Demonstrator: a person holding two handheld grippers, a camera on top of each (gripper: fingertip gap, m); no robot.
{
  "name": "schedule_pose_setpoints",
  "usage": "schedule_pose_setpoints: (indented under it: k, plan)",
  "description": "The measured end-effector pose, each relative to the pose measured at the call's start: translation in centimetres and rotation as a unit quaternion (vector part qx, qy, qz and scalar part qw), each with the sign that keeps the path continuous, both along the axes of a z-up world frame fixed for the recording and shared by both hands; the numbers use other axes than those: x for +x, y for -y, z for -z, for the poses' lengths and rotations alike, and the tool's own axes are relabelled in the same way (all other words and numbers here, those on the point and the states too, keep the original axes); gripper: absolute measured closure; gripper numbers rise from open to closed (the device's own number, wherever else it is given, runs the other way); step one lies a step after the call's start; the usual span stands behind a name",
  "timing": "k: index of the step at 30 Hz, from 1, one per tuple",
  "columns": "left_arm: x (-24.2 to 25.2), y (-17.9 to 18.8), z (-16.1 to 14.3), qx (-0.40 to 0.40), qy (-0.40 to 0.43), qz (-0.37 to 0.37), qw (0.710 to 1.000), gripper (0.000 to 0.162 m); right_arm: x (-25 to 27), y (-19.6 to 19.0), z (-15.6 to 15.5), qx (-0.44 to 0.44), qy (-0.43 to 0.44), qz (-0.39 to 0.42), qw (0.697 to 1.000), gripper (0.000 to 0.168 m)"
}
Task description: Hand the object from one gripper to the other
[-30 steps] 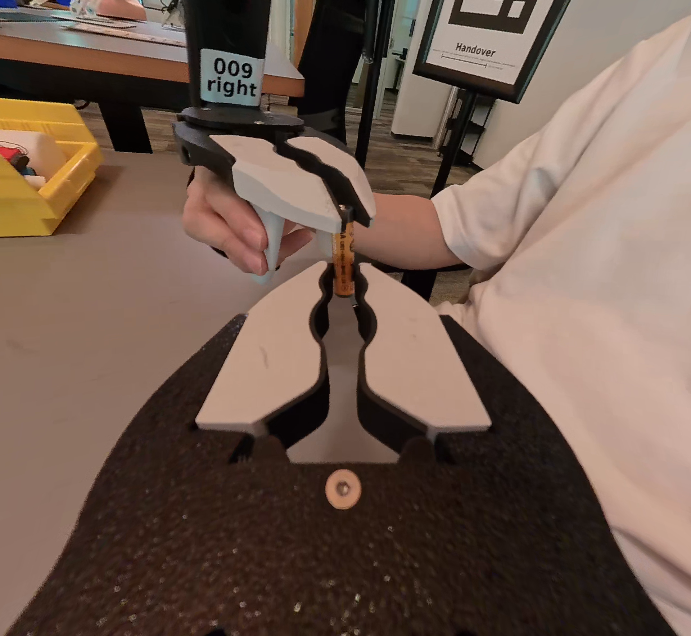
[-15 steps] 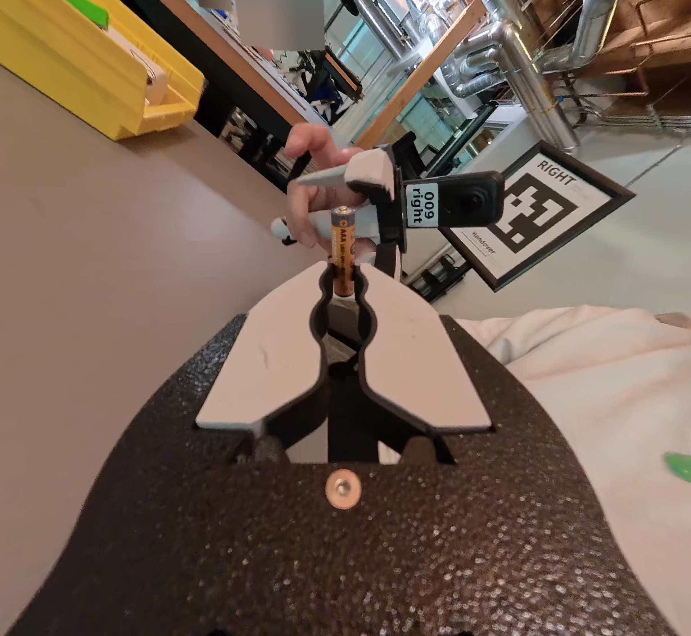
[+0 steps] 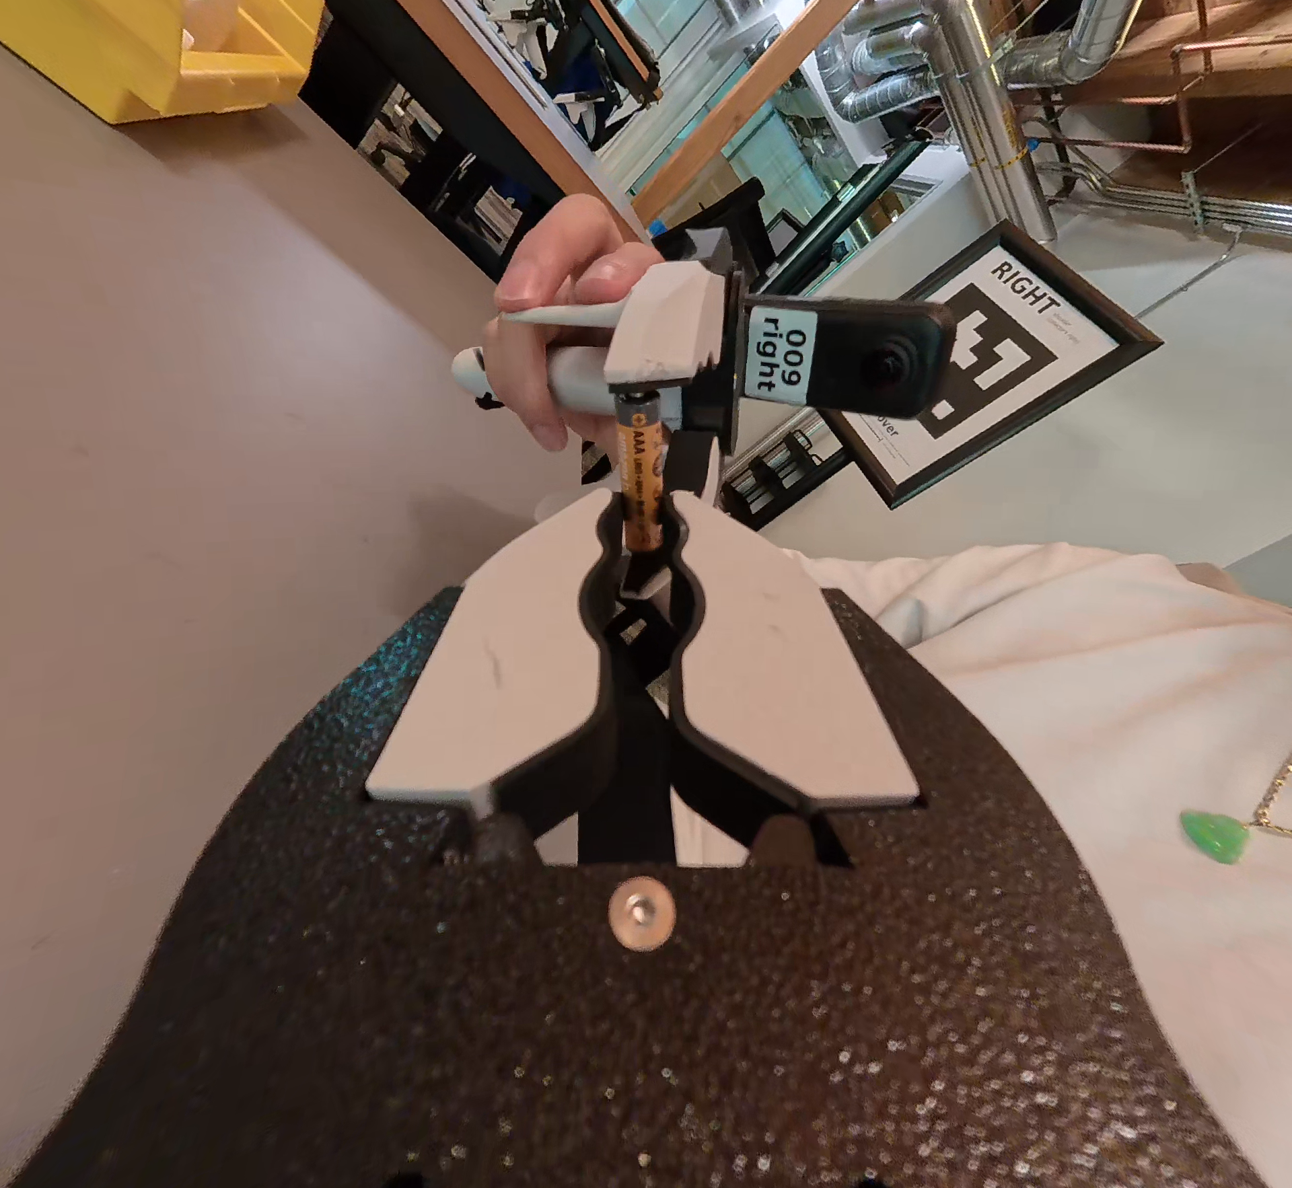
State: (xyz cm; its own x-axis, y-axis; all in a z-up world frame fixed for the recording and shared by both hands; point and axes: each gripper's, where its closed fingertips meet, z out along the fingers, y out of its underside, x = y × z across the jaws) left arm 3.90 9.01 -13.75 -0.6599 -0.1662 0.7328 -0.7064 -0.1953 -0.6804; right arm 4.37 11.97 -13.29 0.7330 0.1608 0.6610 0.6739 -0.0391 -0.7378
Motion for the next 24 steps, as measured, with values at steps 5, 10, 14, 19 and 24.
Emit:
schedule_pose_setpoints:
  k: [5,10,14,19,24]
  plan:
    - [0.4,-0.1,-0.5,0.025,0.067,-0.022,0.997,0.148,0.4,-0.1,-0.3,-0.012,-0.086,-0.002,0.996,0.120]
    - [1.2,-1.9,-1.9,0.200,0.321,-0.132,0.916,0.124,1.7,0.8,-1.4,-0.012,-0.270,-0.021,0.963,0.121]
    - [1.2,-2.4,-1.2,0.361,0.480,-0.148,0.786,0.120,1.7,1.1,-1.2,-0.045,-0.409,-0.056,0.910,0.121]
    - [1.8,-1.4,-0.8,0.464,0.620,-0.179,0.607,0.120,0.5,1.0,-0.7,-0.098,-0.514,-0.096,0.847,0.121]
    - [1.5,-0.4,-1.2,0.456,0.652,-0.191,0.574,0.135,0.3,1.0,-0.6,-0.114,-0.561,-0.106,0.813,0.121]
